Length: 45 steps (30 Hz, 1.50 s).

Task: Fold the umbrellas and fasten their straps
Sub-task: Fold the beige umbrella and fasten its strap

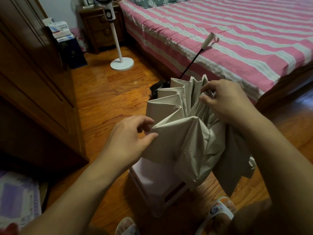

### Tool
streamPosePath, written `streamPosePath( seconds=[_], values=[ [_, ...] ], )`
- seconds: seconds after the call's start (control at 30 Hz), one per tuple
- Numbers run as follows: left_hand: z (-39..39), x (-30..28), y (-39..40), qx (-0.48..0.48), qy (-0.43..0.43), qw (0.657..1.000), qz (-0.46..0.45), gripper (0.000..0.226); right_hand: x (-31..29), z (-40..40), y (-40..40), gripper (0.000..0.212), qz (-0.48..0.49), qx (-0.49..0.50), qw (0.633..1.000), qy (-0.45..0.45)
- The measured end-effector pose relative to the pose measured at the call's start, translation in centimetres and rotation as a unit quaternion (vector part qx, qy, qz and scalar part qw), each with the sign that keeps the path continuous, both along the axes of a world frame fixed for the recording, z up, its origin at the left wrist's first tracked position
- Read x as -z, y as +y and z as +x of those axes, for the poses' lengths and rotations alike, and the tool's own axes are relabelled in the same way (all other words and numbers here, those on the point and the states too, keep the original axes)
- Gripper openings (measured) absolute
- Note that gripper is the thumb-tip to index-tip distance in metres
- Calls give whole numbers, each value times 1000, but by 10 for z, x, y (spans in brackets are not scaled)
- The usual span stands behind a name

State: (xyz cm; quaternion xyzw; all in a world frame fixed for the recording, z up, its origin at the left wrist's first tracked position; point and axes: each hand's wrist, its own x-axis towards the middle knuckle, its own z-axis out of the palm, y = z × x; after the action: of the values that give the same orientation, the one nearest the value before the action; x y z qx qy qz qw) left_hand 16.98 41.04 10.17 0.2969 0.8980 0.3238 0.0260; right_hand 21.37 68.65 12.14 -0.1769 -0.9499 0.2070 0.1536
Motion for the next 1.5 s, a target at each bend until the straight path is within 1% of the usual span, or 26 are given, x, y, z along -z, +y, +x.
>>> streamPosePath(
  seconds=[0.07,0.17,0.27,0.33,0.43,0.57,0.67,0.77,0.83,0.9,0.97,1.03,1.1,1.23,1.3,1.33,1.4,1.5],
  values=[
    [3,3,5,11,14,1000,15,30,0,-1,-1,26,8,-2,1000,1],
    [8,11,16,11,34,999,37,36,0,-2,-5,25,8,-4,1000,8],
    [11,16,27,3,29,997,68,44,0,-3,-7,25,14,-8,1000,8],
    [11,16,30,7,33,996,80,44,0,-3,-8,24,13,-10,1000,9],
    [7,17,27,23,53,996,71,39,0,-2,-7,23,12,-9,1000,7],
    [4,20,21,36,59,996,54,28,1,-1,-4,23,12,-3,1000,6],
    [6,21,19,76,103,990,59,30,1,0,-3,23,14,-2,1000,9],
    [7,20,18,134,172,976,27,32,2,-1,-2,23,19,1,1000,8],
    [7,21,18,157,204,966,3,37,2,-2,-1,24,20,2,1000,10],
    [7,23,19,159,223,961,-27,48,2,-2,-1,25,18,1,1000,11],
    [8,21,20,139,233,962,-33,48,3,-2,0,24,15,0,1000,10],
    [9,20,19,108,222,969,0,40,3,-2,1,23,11,3,1000,8],
    [8,20,18,73,185,979,34,36,3,-2,3,23,9,9,1000,7],
    [4,19,17,12,90,995,39,31,1,-1,3,25,12,12,1000,6],
    [2,15,17,-15,37,998,51,27,0,-1,2,26,9,11,1000,5],
    [0,13,15,-24,24,998,56,26,0,-1,1,26,9,11,1000,4],
    [-3,12,12,-35,26,997,67,19,0,-1,1,26,8,10,1000,4],
    [-8,13,9,-50,58,995,60,5,-1,-1,0,27,9,8,1000,3]
  ],
)
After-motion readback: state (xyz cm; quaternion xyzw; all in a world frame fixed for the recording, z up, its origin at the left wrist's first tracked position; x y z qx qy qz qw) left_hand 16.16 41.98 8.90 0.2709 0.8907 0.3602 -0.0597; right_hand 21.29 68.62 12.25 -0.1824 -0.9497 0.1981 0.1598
